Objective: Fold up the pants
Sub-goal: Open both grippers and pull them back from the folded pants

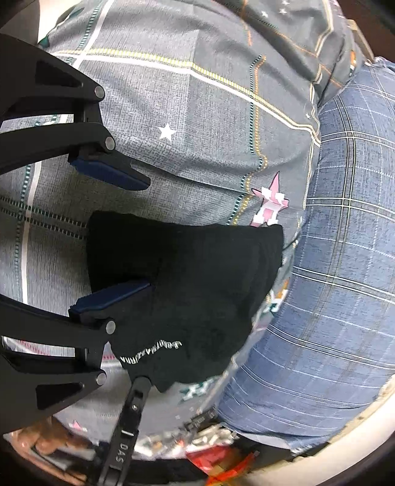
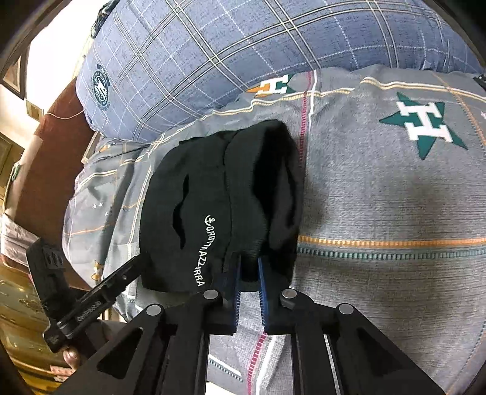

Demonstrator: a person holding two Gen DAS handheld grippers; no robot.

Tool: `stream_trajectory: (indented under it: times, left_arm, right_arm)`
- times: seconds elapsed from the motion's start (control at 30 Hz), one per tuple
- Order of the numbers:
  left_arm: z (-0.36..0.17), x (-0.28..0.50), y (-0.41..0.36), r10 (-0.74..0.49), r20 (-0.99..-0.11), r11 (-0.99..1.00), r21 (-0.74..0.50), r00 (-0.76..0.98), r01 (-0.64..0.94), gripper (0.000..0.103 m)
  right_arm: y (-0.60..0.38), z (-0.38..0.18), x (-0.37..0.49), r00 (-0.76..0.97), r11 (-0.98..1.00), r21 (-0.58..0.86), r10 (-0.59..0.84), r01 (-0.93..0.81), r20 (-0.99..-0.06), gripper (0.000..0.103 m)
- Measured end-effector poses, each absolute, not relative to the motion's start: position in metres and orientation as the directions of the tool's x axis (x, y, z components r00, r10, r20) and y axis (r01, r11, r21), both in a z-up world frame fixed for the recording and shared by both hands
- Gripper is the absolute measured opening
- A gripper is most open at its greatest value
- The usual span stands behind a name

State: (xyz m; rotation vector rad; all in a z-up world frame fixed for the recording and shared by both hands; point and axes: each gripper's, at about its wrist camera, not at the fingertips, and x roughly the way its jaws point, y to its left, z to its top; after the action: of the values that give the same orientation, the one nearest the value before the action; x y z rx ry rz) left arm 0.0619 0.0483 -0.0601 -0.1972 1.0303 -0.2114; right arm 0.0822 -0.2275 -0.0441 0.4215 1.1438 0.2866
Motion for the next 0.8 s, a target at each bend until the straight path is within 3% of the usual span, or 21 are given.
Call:
stream_trajectory:
  times: [0.17,0.3,0.4,0.47,0.53,0.8]
  left_arm:
    - [-0.068,0.064,0.036,-0.197,-0.845,0.980,-0.177,0.498,0.088,0.062]
    - [-0.059,0.059,0.043,-0.227,-0.825,0.973,-0.209,0.518,0.094,0.063]
    - [-0.052,0.055,0.052,-0.255,-0.810,0.965,-0.246,0.529,0.088,0.063]
    - [-0.048,0.049,0.061,-0.270,-0.793,0.959,-0.275,0.547,0.074,0.066]
    - [-0.044,0.044,0.065,-0.244,-0.783,0.964,-0.260,0.573,0.056,0.068]
    - [-0.017,-0.007,0.049,-0.078,-0.655,0.997,-0.042,0.751,0.066,0.086]
  right_arm:
    - [-0.214,-0.057,0.088,0.361,0.931,0.364,0.344,-0.013,-0.867,0.010]
    - [-0.218,-0.053,0.083,0.379,0.925,0.380,0.357,-0.015,-0.854,0.017]
    - [-0.231,-0.039,0.074,0.432,0.905,0.425,0.386,-0.006,-0.815,0.027]
    - [-0.242,-0.027,0.064,0.493,0.892,0.452,0.387,0.013,-0.779,0.057]
    - [-0.248,-0.017,0.052,0.552,0.889,0.457,0.368,0.027,-0.748,0.071]
    - [-0.225,0.010,0.003,0.686,0.940,0.341,0.259,-0.017,-0.680,0.080]
